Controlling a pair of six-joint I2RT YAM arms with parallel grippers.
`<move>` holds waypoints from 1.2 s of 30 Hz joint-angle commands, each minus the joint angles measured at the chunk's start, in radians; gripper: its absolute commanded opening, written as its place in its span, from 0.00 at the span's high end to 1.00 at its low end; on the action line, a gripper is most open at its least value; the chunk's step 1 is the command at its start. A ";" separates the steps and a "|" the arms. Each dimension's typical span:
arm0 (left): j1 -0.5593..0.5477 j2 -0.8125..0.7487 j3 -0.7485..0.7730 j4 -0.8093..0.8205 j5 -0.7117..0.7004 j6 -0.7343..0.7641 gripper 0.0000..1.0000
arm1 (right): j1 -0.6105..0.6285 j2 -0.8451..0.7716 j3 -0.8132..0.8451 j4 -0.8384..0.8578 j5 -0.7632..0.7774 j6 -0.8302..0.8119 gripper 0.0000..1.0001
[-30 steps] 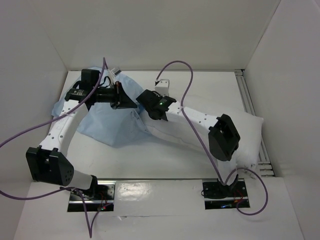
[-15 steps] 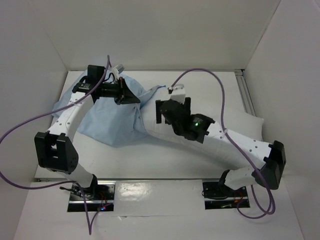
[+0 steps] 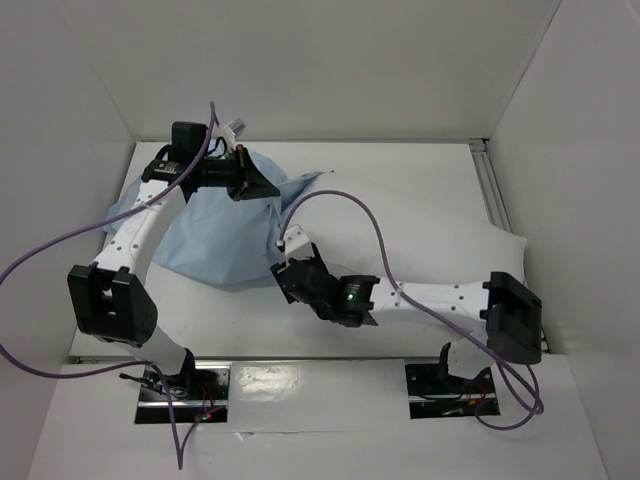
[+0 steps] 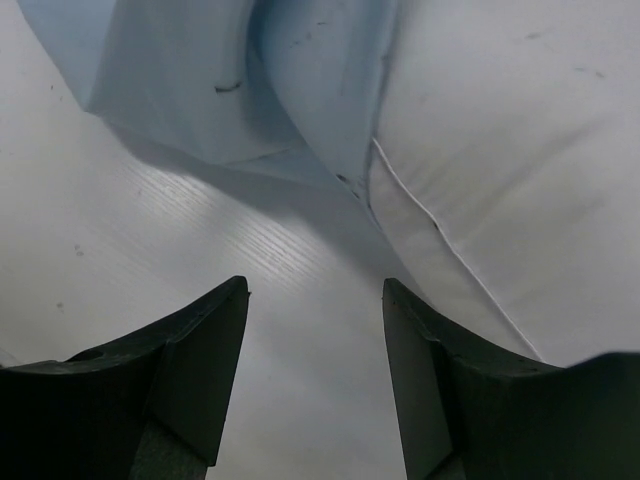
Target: Put the pillow into the pillowcase
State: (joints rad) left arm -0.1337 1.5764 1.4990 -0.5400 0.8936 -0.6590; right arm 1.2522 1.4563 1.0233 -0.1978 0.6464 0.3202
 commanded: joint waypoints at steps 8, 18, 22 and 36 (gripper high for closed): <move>0.005 -0.004 0.040 0.031 0.011 -0.007 1.00 | -0.082 0.142 0.072 0.233 -0.036 -0.069 0.36; 0.014 -0.004 0.030 0.021 0.001 0.002 1.00 | -0.117 0.202 0.144 0.169 -0.028 -0.034 0.28; 0.014 -0.004 0.030 0.021 0.001 0.002 1.00 | -0.126 0.226 0.144 0.199 -0.096 -0.044 0.47; 0.023 -0.013 0.030 0.021 0.001 0.002 1.00 | -0.135 0.184 0.141 0.231 -0.162 -0.044 1.00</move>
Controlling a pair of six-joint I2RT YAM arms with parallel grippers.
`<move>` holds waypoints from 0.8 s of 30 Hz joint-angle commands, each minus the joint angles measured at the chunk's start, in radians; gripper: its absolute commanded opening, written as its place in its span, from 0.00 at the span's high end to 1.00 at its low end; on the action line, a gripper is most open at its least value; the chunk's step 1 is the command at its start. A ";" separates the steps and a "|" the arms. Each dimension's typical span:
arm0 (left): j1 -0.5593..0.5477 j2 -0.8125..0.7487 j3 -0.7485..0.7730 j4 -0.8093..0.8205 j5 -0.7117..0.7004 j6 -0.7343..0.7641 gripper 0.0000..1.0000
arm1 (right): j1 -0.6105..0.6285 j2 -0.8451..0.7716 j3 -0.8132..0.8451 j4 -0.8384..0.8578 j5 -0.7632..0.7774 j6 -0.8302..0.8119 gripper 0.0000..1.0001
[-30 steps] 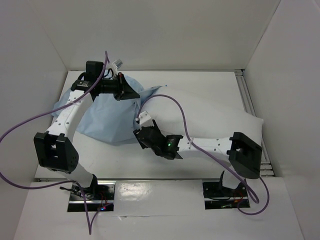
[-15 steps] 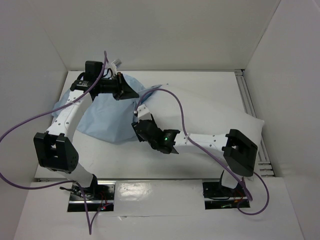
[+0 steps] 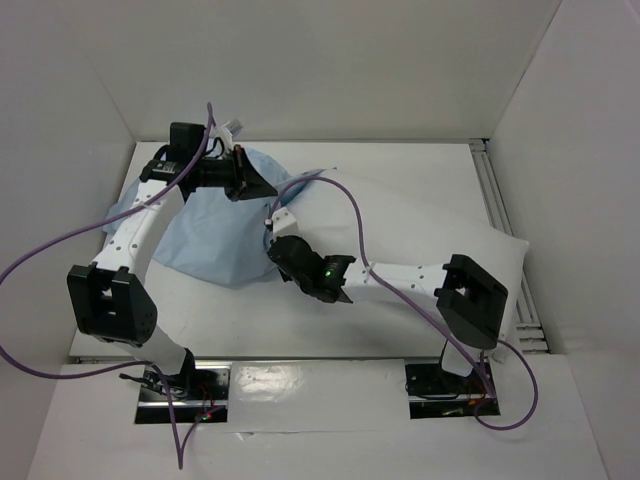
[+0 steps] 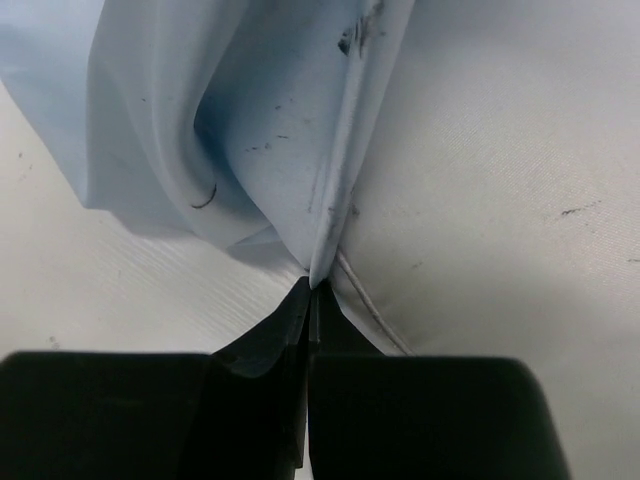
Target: Put the pillow into the pillowcase
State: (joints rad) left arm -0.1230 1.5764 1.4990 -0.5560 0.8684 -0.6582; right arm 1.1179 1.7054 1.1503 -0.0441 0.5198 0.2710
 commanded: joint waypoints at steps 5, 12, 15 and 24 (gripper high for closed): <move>0.032 0.008 0.062 0.028 0.038 0.002 1.00 | -0.001 -0.186 0.005 0.087 -0.113 -0.006 1.00; 0.033 0.063 0.237 -0.093 0.038 0.054 1.00 | 0.008 -0.429 0.034 -0.025 -0.205 -0.016 1.00; 0.033 0.059 0.195 -0.104 0.026 0.078 1.00 | 0.028 -0.484 -0.044 -0.094 -0.218 0.040 1.00; -0.015 -0.065 -0.123 -0.094 -0.048 0.123 1.00 | 0.083 -0.586 -0.394 -0.181 -0.156 0.335 1.00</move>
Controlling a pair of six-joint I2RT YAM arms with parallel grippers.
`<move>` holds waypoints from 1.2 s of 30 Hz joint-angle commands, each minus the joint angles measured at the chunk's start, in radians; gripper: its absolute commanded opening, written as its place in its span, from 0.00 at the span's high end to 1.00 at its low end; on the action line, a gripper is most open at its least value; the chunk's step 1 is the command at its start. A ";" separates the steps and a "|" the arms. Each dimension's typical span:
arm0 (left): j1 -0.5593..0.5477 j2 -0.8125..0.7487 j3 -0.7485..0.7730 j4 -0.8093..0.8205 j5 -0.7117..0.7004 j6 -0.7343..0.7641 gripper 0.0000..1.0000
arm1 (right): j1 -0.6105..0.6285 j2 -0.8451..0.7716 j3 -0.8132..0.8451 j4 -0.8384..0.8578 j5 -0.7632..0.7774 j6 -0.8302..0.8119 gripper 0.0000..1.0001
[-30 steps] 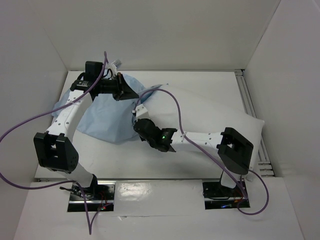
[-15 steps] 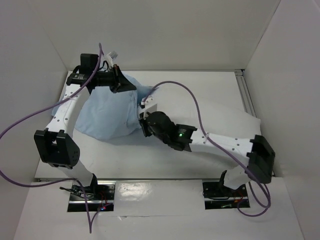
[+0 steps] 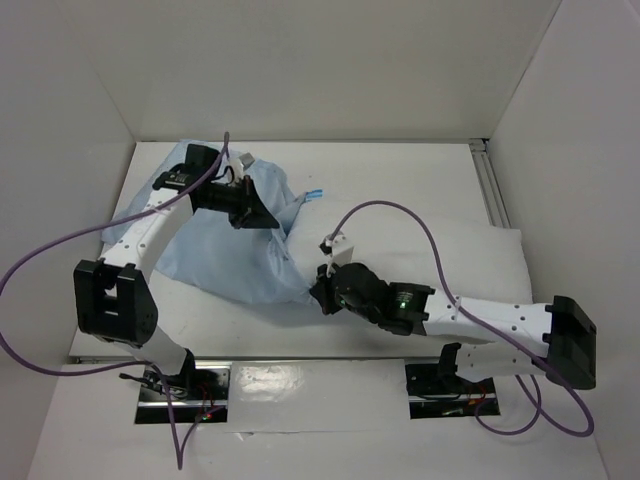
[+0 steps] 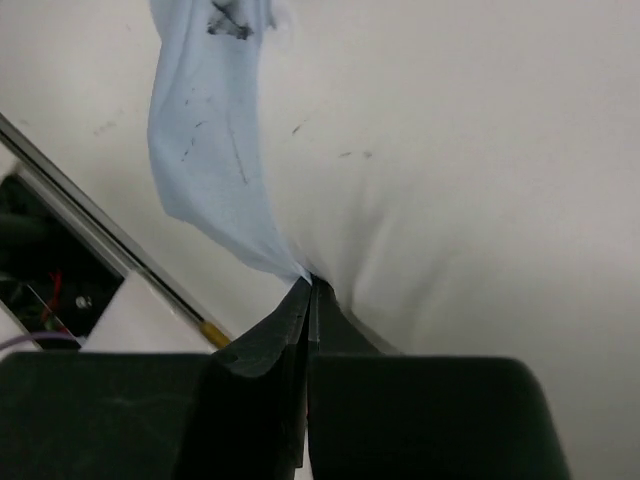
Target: Put the pillow into the pillowcase
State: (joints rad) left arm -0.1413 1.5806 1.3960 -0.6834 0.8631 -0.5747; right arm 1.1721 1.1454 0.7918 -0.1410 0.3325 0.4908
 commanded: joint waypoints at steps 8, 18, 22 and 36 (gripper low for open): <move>-0.027 -0.148 -0.028 0.033 -0.041 0.018 1.00 | 0.110 0.020 0.245 -0.327 0.189 0.053 0.51; -0.050 -0.093 0.049 0.033 -0.041 0.009 1.00 | -0.185 0.195 0.540 -0.678 0.191 0.128 0.10; -0.099 -0.045 0.110 0.033 -0.093 -0.001 1.00 | -0.310 0.280 0.540 -0.678 0.074 0.091 0.06; -0.090 -0.055 0.066 -0.160 -0.447 0.153 0.83 | -0.283 0.264 0.255 -0.474 -0.078 0.109 1.00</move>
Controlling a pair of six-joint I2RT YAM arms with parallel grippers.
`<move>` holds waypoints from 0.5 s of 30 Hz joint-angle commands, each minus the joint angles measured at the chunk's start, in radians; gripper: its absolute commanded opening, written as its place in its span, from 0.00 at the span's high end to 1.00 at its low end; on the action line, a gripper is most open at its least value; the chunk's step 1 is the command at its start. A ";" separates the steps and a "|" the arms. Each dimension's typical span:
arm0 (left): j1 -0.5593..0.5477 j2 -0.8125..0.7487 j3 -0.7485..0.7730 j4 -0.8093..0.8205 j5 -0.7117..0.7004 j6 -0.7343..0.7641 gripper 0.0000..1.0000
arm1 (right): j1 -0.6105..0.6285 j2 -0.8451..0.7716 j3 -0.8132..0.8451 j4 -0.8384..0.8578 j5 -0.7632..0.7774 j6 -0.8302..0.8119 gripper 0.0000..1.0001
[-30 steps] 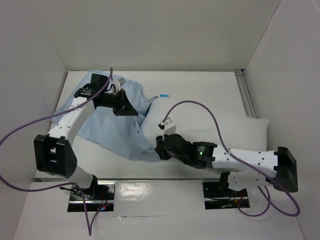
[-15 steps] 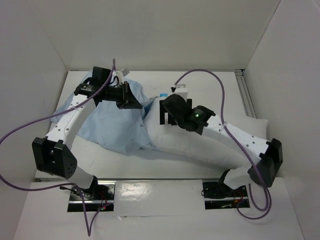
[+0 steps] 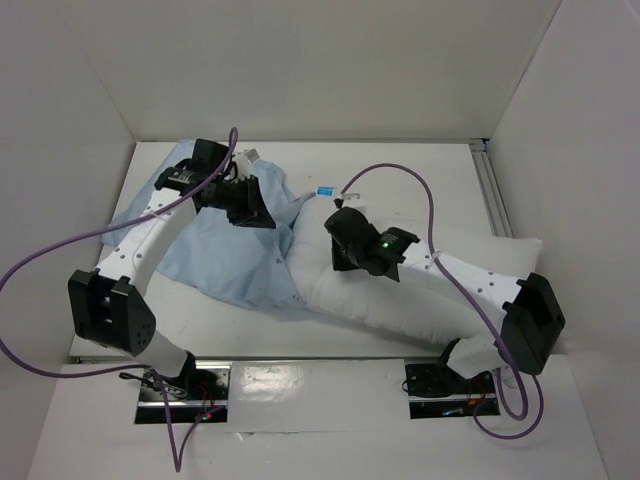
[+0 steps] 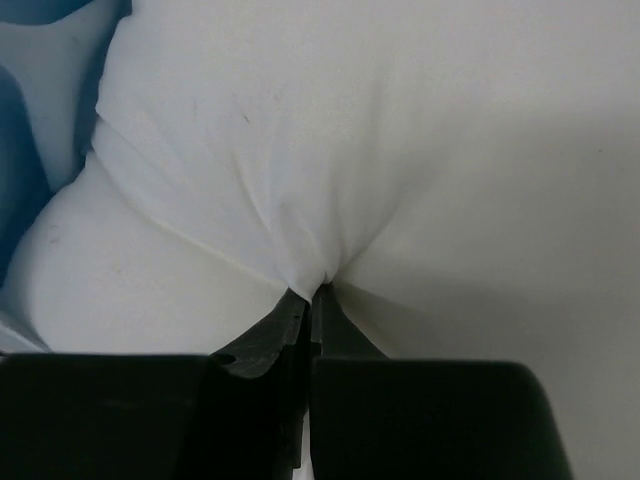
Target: Put the pillow into the pillowcase
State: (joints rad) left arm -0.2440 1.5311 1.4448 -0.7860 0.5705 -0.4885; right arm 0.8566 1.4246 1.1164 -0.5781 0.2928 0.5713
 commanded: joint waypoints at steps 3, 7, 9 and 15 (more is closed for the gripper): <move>0.012 0.044 0.092 -0.085 -0.179 0.079 0.54 | 0.044 -0.015 -0.093 -0.037 -0.038 0.038 1.00; -0.014 0.125 0.219 -0.102 -0.262 0.079 0.42 | 0.065 0.007 -0.102 -0.037 -0.038 0.058 1.00; -0.055 0.202 0.322 -0.146 -0.374 0.079 0.42 | 0.065 0.007 -0.102 -0.037 -0.049 0.058 1.00; -0.194 0.366 0.512 -0.275 -0.593 0.137 0.38 | 0.065 0.016 -0.090 -0.048 -0.049 0.058 1.00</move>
State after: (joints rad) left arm -0.3752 1.8442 1.8805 -0.9489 0.1326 -0.3969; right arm 0.9031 1.3994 1.0584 -0.5419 0.2993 0.6128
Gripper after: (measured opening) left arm 0.614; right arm 0.017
